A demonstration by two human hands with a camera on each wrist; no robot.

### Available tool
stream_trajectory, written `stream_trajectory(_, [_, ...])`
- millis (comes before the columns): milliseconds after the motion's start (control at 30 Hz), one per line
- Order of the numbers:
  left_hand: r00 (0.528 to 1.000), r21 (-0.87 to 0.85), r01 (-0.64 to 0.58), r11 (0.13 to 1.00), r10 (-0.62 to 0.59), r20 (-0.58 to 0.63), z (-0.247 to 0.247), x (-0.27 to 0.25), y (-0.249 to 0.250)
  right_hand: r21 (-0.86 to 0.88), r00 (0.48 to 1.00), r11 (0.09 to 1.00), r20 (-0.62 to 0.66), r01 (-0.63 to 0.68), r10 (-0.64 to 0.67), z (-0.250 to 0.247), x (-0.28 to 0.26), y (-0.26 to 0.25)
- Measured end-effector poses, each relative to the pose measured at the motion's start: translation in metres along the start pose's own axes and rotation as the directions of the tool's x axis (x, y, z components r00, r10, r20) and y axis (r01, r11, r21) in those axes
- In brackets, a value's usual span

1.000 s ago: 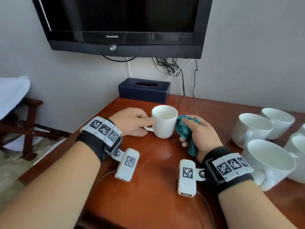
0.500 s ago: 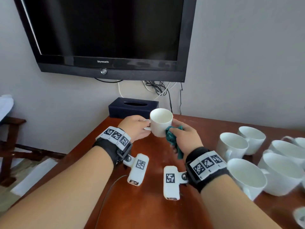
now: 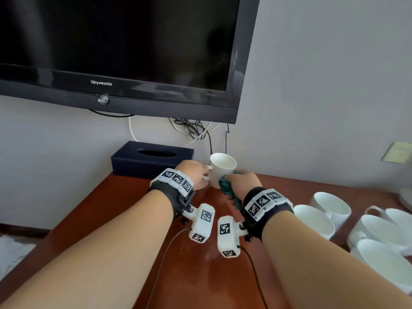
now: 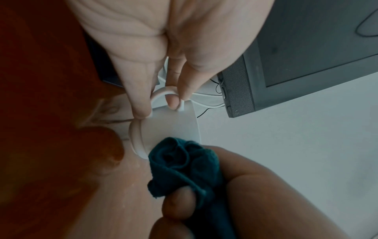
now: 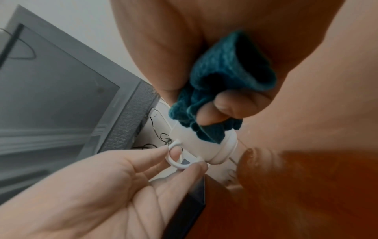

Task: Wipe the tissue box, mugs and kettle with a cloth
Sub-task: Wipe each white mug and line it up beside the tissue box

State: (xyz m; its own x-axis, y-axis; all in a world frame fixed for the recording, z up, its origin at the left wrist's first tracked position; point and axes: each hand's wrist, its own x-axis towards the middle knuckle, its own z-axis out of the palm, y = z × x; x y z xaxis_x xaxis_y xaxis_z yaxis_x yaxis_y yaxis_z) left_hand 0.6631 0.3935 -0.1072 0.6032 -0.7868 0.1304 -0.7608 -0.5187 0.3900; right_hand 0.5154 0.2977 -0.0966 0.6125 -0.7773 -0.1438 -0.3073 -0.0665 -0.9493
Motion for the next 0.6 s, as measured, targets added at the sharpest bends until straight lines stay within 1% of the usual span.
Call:
stream_trajectory(33, [0.999, 0.073, -0.032, 0.997, 0.032, 0.008, 0.003, 0.006, -0.001, -0.014, 1.0, 1.0, 0.0, -0.008, 0.008, 0.001, 0.005, 0.002])
stream_trajectory(167, [0.994, 0.304, -0.095, 0.948, 0.074, 0.08, 0.013, 0.025, -0.008, -0.052, 1.0, 0.998, 0.014, -0.024, 0.025, 0.006, 0.021, 0.009])
stream_trajectory(233, [0.993, 0.361, -0.109, 0.926, 0.081, 0.09, 0.016, 0.031, -0.01, -0.044, 1.0, 0.999, 0.013, -0.022, 0.023, 0.008, 0.029, 0.011])
stream_trajectory(333, [0.992, 0.379, -0.101, 0.92, 0.067, 0.104, 0.017, 0.039, -0.011, -0.078, 1.0, 0.997, 0.01, -0.007, 0.008, 0.01, 0.036, 0.011])
stream_trajectory(467, [0.995, 0.364, -0.059, 0.93, 0.025, 0.097, 0.016, 0.045, -0.009, -0.139, 1.0, 0.99, 0.012, 0.027, -0.025, 0.008, 0.041, 0.013])
stream_trajectory(500, [0.995, 0.346, -0.052, 0.937, 0.017, 0.103, 0.016, 0.045, -0.008, -0.151, 1.0, 0.988, 0.009, 0.026, -0.025, 0.008, 0.044, 0.014])
stream_trajectory(600, [0.994, 0.266, -0.068, 0.962, 0.043, 0.097, 0.018, 0.047, -0.004, -0.148, 0.999, 0.988, -0.005, 0.031, -0.032, 0.005, 0.048, 0.014])
